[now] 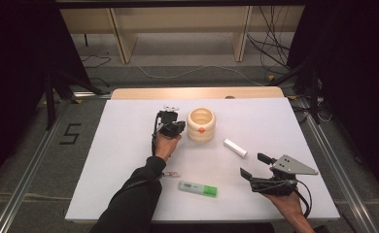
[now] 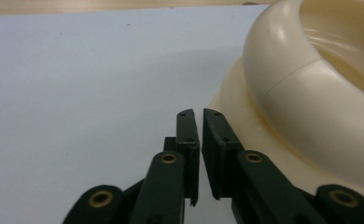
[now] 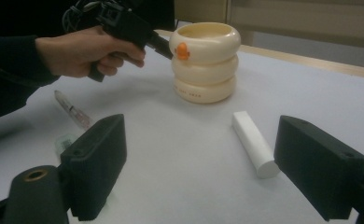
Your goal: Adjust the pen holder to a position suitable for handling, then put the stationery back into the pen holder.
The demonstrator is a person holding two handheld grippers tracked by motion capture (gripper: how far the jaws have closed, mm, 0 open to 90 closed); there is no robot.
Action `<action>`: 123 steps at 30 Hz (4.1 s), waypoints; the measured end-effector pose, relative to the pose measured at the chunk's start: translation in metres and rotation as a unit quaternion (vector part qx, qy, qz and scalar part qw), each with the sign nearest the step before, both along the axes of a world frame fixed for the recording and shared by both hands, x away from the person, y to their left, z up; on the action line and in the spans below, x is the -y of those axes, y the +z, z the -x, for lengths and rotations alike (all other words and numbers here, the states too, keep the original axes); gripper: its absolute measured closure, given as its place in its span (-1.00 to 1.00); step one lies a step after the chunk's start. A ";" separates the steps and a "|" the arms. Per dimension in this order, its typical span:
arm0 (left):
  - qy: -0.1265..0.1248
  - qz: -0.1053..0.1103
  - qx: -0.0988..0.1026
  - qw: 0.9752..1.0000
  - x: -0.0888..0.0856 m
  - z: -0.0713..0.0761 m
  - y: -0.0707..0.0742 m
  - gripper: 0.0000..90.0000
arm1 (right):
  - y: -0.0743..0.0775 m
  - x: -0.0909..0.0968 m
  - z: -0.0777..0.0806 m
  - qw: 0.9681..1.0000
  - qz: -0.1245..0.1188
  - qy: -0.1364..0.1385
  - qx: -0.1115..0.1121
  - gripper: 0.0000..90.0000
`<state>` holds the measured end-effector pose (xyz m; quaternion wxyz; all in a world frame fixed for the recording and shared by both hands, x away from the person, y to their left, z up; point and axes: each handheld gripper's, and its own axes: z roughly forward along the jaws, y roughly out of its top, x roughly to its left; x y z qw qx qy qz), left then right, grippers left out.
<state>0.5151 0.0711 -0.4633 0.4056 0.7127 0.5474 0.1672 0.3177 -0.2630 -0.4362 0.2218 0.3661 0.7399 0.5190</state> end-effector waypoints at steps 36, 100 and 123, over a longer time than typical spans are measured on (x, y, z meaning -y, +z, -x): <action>-0.151 -0.066 -0.016 0.986 -0.052 0.066 0.047 -0.42 | 0.001 -0.001 0.001 1.000 0.004 0.000 -0.001 -0.60; -0.292 -0.255 -0.111 0.915 -0.065 0.102 0.029 -0.53 | 0.000 0.002 0.000 1.000 0.004 0.004 -0.002 -0.60; -0.353 -0.290 -0.129 0.880 -0.060 0.105 0.015 -0.09 | 0.000 -0.002 0.002 1.000 0.013 0.006 -0.001 -0.60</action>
